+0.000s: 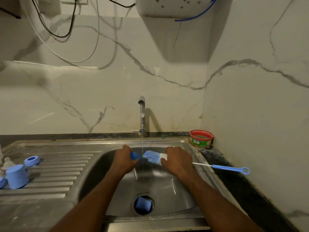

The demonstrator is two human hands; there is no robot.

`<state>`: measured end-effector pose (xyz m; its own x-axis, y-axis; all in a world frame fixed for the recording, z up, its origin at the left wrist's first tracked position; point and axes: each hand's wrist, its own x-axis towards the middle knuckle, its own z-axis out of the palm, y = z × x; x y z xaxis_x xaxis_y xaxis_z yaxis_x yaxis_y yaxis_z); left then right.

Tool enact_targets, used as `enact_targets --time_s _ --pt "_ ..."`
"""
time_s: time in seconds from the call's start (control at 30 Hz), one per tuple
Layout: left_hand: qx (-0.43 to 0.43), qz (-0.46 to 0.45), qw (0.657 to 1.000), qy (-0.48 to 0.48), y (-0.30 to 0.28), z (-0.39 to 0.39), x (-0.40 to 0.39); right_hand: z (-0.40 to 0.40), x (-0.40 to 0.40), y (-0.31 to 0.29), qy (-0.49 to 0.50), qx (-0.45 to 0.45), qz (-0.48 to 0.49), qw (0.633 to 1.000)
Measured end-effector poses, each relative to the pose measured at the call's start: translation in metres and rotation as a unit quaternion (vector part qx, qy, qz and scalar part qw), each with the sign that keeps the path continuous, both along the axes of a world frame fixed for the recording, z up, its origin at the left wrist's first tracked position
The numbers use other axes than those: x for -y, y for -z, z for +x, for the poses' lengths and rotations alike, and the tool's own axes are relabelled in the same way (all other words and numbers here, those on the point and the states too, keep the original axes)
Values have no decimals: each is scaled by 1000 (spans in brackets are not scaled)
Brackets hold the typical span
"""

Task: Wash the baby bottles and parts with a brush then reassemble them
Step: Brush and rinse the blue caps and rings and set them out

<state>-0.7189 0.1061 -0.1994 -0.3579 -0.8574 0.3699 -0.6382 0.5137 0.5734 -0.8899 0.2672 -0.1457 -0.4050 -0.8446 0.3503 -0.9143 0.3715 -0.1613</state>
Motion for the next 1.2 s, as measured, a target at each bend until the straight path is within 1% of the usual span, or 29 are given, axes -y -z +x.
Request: enact_targets --time_s 0.07,0.1,0.17,0.23,0.27,0.3,0.4,0.43,0.53,0.67,0.77,0.87,0.93,1.0,1.07,1.2 --pt "18 -10 1000 -9 0 1 -5 5 -2 -1 -6 -7 -11 1000" --pt "12 -29 999 -10 -1 1 -7 8 -3 -2 -7 -7 -20 1000" --pt "-32 -94 995 -10 -10 2 -12 11 -7 -9 -11 -1 -45 999" --pt "-81 -162 983 -10 -20 1 -17 14 -11 -19 -10 -4 -78 997" --pt "-84 -172 981 -9 -21 1 -18 15 -12 -23 -9 -7 -93 996" --pt "-72 -164 984 -5 -20 4 -18 15 -14 -25 -8 -7 -97 995" --pt "31 -64 997 10 -9 10 -19 16 -18 -21 -1 -4 -58 998" --pt "36 -55 998 9 -8 12 -20 16 -19 -18 2 -6 -45 999" --pt "-12 -63 998 -2 -11 15 -23 15 -21 -15 9 7 -40 999" --pt "43 -3 999 1 -17 19 -45 19 -26 -14 -2 39 -19 999" --pt "17 -11 1000 -14 -23 27 -62 23 -30 -10 10 77 -17 997" --pt "18 -49 999 -12 -34 54 -76 44 -34 -7 9 51 -37 998" --pt "20 -66 997 -16 -44 80 -78 67 -35 -12 -9 56 -38 998" --pt "34 -69 997 -32 -61 112 -72 90 -25 -24 -37 77 -43 995" --pt "56 -67 995 -57 -79 144 -61 115 -14 -41 -76 80 -55 992" --pt "103 -58 984 -133 -108 205 -44 169 7 -76 -126 24 -61 990"
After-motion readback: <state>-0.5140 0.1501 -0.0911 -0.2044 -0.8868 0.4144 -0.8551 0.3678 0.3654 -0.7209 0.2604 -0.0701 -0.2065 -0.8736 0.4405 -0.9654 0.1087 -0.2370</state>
